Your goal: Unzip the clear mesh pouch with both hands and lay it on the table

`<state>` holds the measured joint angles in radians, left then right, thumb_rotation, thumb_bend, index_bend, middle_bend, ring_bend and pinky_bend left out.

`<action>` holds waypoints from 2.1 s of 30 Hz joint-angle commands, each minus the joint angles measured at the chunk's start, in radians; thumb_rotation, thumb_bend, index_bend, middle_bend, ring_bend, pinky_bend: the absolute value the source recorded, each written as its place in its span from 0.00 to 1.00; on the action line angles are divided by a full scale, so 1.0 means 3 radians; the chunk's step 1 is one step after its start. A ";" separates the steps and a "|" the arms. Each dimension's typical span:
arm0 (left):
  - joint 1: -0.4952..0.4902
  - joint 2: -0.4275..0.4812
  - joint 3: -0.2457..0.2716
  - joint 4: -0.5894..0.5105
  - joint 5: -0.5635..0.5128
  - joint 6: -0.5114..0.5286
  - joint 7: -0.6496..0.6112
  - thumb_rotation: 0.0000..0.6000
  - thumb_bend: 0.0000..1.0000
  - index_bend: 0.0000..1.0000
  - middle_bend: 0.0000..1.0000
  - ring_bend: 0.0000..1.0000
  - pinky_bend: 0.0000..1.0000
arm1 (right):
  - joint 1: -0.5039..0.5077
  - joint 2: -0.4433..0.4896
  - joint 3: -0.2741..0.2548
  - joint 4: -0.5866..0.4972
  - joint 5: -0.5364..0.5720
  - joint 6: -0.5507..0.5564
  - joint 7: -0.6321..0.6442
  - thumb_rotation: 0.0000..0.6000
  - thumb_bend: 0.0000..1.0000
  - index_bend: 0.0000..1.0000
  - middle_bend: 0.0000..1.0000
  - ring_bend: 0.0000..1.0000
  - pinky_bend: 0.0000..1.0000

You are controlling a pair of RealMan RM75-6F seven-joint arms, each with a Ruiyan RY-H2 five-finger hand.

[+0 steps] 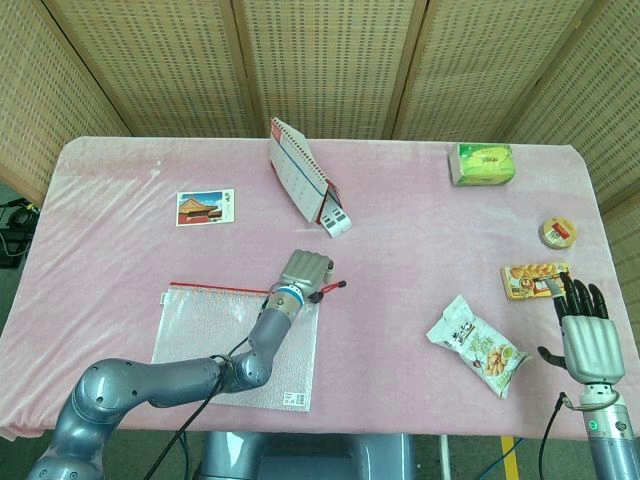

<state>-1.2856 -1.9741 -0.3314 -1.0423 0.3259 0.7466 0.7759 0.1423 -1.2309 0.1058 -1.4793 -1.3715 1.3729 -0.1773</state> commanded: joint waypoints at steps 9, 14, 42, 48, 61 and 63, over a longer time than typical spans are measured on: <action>-0.0120 -0.0147 -0.0040 0.0274 -0.0072 -0.0093 -0.0043 1.00 0.33 0.48 1.00 0.93 1.00 | 0.0010 0.0007 0.0007 0.0014 0.0025 -0.0023 0.0038 1.00 0.00 0.00 0.00 0.00 0.00; -0.0177 -0.0207 -0.0057 0.0377 -0.0104 -0.0121 -0.0033 1.00 0.33 0.48 1.00 0.93 1.00 | 0.0017 0.0014 0.0018 0.0035 0.0052 -0.0044 0.0075 1.00 0.00 0.00 0.00 0.00 0.00; -0.0036 -0.0062 -0.0123 -0.0002 0.0099 0.0179 -0.0170 1.00 0.63 0.81 1.00 0.93 1.00 | 0.0002 0.0040 0.0004 -0.0009 0.0016 0.0013 0.0106 1.00 0.00 0.00 0.00 0.00 0.00; 0.0136 0.0203 -0.0194 -0.0402 0.0257 0.0254 -0.0401 1.00 0.64 0.83 1.00 0.93 1.00 | 0.0009 0.0039 -0.0011 -0.0020 0.0001 -0.0007 0.0121 1.00 0.00 0.00 0.00 0.00 0.00; 0.0691 0.0943 -0.0235 -0.1442 0.1171 0.0406 -0.1216 1.00 0.64 0.85 1.00 0.93 1.00 | 0.0304 -0.0018 0.0093 0.0063 -0.0076 -0.0318 0.0300 1.00 0.00 0.08 0.51 0.50 0.15; 0.0749 0.1053 -0.0255 -0.1585 0.1280 0.0426 -0.1318 1.00 0.64 0.85 1.00 0.93 1.00 | 0.0435 0.0035 0.0149 -0.0032 -0.0077 -0.0499 0.0479 1.00 0.00 0.11 0.64 0.64 0.49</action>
<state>-1.0858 -1.6895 -0.4005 -1.4793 0.6792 0.8632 0.4138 0.2360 -1.2339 0.1313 -1.4658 -1.3915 1.2699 -0.0790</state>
